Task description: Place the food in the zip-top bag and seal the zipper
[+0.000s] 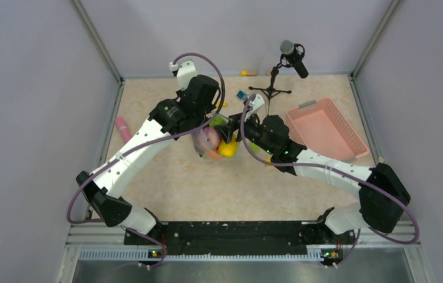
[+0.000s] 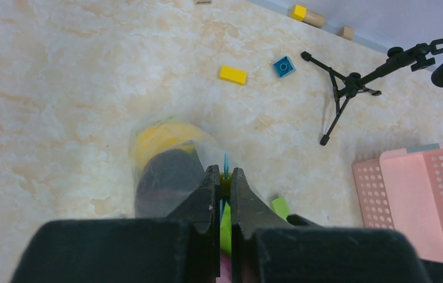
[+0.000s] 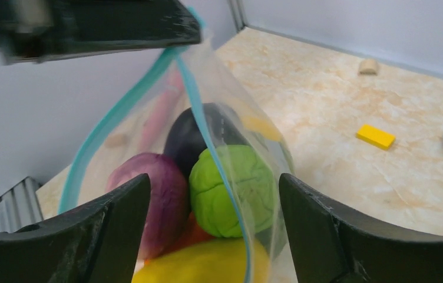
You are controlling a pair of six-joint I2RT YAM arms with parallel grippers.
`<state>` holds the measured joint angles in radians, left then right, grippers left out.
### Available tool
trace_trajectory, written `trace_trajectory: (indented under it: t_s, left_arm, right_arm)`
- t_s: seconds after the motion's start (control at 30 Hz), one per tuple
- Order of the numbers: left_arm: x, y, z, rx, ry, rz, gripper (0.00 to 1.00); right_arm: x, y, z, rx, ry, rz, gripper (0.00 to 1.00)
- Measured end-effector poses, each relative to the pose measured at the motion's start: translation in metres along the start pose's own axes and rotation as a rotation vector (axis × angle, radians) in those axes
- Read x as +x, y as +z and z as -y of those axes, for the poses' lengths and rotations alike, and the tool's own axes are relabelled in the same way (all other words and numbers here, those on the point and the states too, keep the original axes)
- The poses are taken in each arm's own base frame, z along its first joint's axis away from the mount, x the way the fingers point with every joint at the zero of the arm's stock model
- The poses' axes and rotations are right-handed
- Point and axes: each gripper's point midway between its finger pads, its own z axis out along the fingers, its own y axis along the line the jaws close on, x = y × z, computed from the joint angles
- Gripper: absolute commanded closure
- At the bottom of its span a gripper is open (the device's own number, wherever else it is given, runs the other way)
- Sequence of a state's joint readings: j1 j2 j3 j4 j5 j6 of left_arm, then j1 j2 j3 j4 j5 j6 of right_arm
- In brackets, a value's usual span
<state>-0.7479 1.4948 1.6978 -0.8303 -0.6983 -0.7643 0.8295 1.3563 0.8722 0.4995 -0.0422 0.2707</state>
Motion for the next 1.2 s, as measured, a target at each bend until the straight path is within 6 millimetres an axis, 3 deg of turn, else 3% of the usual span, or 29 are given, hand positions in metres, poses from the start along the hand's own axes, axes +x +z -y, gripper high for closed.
trace_trajectory:
  t_s: [0.07,0.1,0.27,0.47,0.67,0.73,0.8,0.87,0.93,1.07,1.2]
  left_arm:
    - [0.002,0.0,-0.002,-0.001,-0.008,0.001,1.0]
    - [0.004,0.0,-0.005,-0.004,-0.01,0.0,1.0]
    - [0.015,-0.008,-0.02,0.01,-0.024,-0.004,1.0]
    - [0.019,-0.037,-0.033,0.125,-0.071,-0.008,0.93]
    - [0.022,-0.07,-0.029,0.312,-0.093,-0.033,0.66]
    - [0.029,-0.076,-0.022,0.386,-0.071,-0.057,0.47]
    - [0.038,-0.08,-0.011,0.464,-0.032,-0.088,0.21]
    - [0.05,-0.083,0.0,0.55,0.011,-0.118,0.07]
    - [0.063,-0.086,0.008,0.628,0.067,-0.14,0.02]
    - [0.088,-0.095,0.018,0.784,0.18,-0.172,0.02]
    - [0.087,-0.097,0.018,0.849,0.262,-0.104,0.02]
  right_arm:
    - [0.012,0.008,0.012,0.053,-0.011,-0.032,0.86]
    - [0.018,0.009,0.017,0.076,-0.014,-0.05,0.99]
    - [0.033,0.008,0.022,0.092,-0.036,-0.102,1.0]
    - [0.032,0.001,0.001,-0.032,-0.103,-0.211,1.0]
    - [0.016,-0.03,-0.024,-0.241,-0.13,-0.335,1.0]
    - [0.019,-0.043,-0.023,-0.278,-0.141,-0.386,1.0]
    - [0.029,-0.058,-0.021,-0.307,-0.15,-0.455,1.0]
    - [0.038,-0.072,-0.019,-0.327,-0.156,-0.518,1.0]
    - [0.045,-0.084,-0.016,-0.339,-0.166,-0.574,1.0]
    - [0.039,-0.099,-0.007,-0.342,-0.216,-0.618,1.0]
    - [0.023,-0.106,0.007,-0.318,-0.235,-0.635,1.0]
